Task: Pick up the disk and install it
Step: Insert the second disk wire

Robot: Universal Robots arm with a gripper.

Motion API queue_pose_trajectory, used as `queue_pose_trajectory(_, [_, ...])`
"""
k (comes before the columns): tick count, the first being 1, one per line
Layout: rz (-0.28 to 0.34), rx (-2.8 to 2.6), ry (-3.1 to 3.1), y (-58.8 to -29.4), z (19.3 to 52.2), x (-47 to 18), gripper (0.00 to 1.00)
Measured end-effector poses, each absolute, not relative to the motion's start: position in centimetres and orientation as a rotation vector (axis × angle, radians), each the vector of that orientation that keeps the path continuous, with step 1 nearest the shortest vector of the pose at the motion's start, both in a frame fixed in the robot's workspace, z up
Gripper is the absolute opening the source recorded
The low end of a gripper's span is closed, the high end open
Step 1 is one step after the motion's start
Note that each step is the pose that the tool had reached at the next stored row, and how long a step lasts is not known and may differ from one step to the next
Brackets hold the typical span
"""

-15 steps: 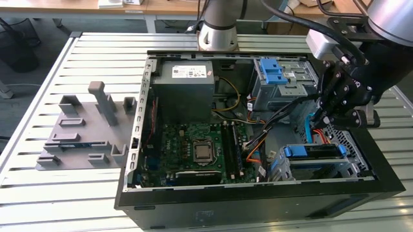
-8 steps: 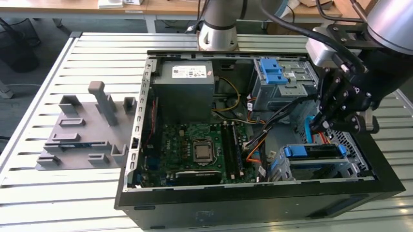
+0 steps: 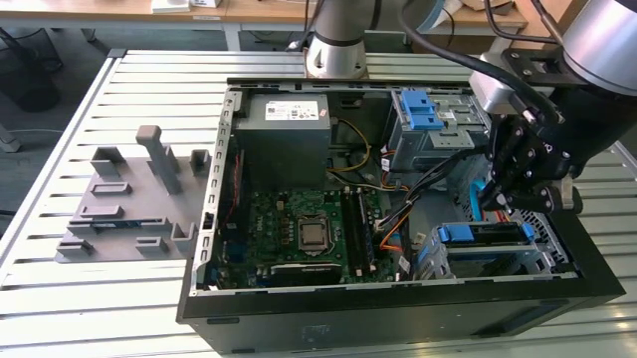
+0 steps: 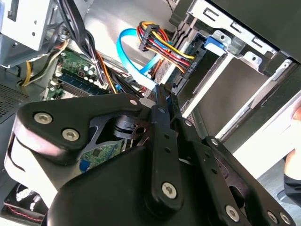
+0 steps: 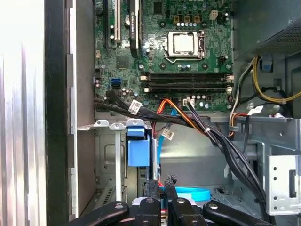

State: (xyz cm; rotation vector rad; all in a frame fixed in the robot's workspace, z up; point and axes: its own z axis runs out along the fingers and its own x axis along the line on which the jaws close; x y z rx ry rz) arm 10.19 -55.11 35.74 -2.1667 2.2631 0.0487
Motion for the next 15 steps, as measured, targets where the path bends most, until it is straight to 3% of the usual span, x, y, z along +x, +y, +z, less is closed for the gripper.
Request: queue_pose_trajectory(15, [0.029,-2.174,2.273,-55.12,35.07,10.19,0.16])
